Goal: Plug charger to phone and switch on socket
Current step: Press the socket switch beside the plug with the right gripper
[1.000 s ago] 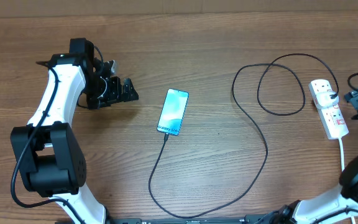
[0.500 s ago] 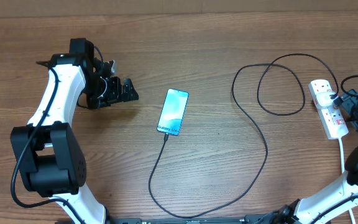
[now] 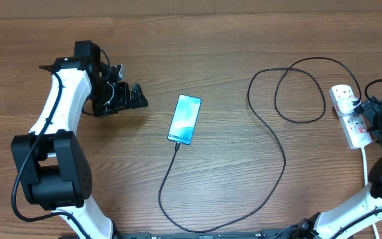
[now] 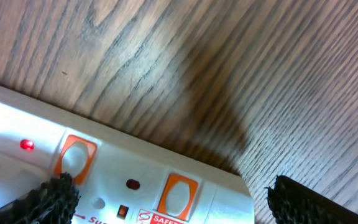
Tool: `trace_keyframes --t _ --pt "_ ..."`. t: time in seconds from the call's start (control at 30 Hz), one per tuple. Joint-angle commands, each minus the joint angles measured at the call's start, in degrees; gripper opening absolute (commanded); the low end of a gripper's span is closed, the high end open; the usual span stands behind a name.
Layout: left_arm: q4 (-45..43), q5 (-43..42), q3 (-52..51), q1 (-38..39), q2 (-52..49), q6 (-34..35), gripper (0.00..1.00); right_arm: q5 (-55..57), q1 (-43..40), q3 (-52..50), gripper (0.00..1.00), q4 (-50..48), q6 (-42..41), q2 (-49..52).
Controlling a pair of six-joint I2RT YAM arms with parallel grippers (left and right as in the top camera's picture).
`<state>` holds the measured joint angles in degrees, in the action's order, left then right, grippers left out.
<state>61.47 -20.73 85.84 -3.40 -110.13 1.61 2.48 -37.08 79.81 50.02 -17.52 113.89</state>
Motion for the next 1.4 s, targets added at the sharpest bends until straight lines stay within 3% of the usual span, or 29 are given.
trace_keyframes --t 0.0,0.23,0.33,0.53,1.37 --pt "-0.1 0.4 0.5 -0.2 1.5 0.7 1.00 -0.7 0.6 -2.7 0.99 -0.2 1.5 1.3" --pt "-0.1 0.4 0.5 -0.2 1.5 0.8 1.00 5.3 0.3 1.8 1.00 6.8 -2.2 -0.2" --pt "-0.1 0.4 0.5 -0.2 1.5 0.8 1.00 2.5 0.3 6.9 1.00 11.6 -2.2 -4.4" --pt "-0.1 0.4 0.5 -0.2 1.5 0.8 1.00 -10.1 1.4 6.9 1.00 12.5 3.0 -9.8" --pt "-0.1 0.4 0.5 -0.2 1.5 0.8 1.00 -10.1 1.8 6.1 1.00 11.1 3.0 -9.8"
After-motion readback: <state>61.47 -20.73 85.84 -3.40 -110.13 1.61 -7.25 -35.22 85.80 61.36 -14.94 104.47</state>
